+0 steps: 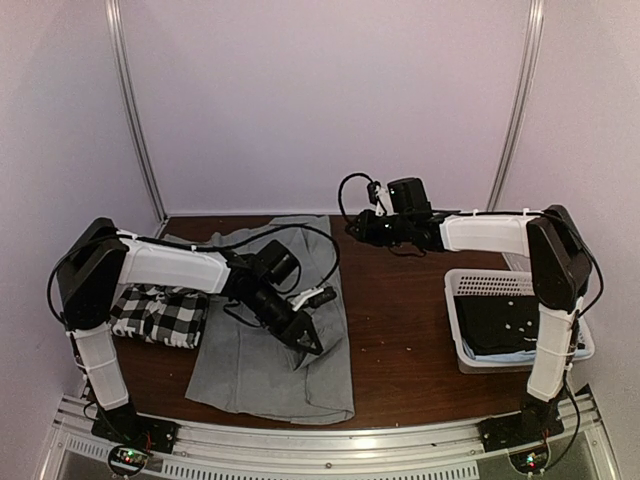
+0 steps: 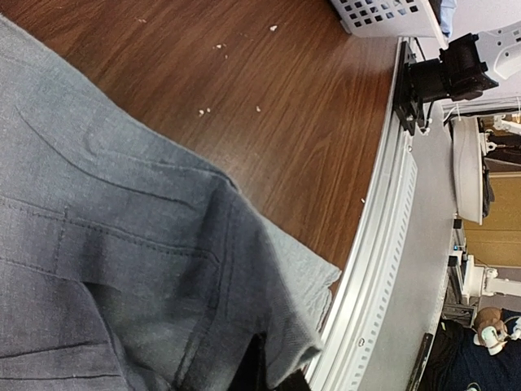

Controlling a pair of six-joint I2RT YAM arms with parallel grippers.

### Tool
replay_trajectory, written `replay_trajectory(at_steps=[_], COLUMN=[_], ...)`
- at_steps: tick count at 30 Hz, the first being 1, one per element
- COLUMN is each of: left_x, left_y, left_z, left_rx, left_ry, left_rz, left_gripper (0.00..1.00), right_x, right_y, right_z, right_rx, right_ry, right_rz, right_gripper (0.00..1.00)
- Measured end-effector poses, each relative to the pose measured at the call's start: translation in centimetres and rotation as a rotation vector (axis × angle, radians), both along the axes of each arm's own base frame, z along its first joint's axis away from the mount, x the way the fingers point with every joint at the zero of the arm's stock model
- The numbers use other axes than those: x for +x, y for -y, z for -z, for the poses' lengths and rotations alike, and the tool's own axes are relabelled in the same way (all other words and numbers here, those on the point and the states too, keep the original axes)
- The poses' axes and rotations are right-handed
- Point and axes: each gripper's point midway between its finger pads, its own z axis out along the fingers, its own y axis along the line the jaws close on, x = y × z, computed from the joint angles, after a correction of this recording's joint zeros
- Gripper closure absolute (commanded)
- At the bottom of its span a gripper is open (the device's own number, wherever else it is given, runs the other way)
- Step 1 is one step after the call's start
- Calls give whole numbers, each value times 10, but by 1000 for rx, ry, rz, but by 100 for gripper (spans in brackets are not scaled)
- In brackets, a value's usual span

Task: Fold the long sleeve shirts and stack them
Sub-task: Fold the sleeve of the 1/3-folded shirt, then smooth out the 1/3-folded shirt at the center of the board.

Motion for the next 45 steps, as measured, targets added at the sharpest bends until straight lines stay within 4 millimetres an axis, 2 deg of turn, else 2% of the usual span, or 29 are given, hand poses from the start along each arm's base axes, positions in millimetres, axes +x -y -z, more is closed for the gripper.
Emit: replay_trajectory(at_steps=[6, 10, 12, 18, 20, 24, 30, 33, 37, 42, 45], left_x=[-1, -1, -2, -9, -9, -7, 7, 35, 99, 177, 209], left_y=[0, 7, 10, 11, 12, 17, 25, 19, -5, -40, -46], left_z=[1, 0, 1, 6, 5, -4, -36, -55, -71, -64, -50], left_rx=[7, 3, 3, 14, 12, -23, -107, -142, -175, -167, -168], left_ry=[-5, -2, -4, -14, -15, -15, 25, 60, 114, 154, 161], left_rz=[4, 16, 23, 39, 37, 31, -23, -115, -309, -518, -579], left_gripper=[94, 91, 85, 53, 47, 45, 46, 46, 46, 48, 49], right_x=[-4, -6, -6, -9, -10, -13, -22, -27, -36, -52, -61], right_y=[1, 1, 1, 3, 3, -1, -9, -12, -20, -38, -50], right_z=[9, 13, 14, 18, 18, 14, 18, 22, 25, 25, 26], right_rx=[-11, -15, -17, -24, -25, -21, -26, -32, -34, -24, -6], right_ry=[-17, -24, -26, -34, -34, -28, -35, -44, -52, -59, -69], right_rz=[-2, -3, -4, -5, -7, -15, -36, -46, -71, -122, -155], right_gripper=[75, 75, 75, 75, 75, 75, 75, 75, 75, 75, 76])
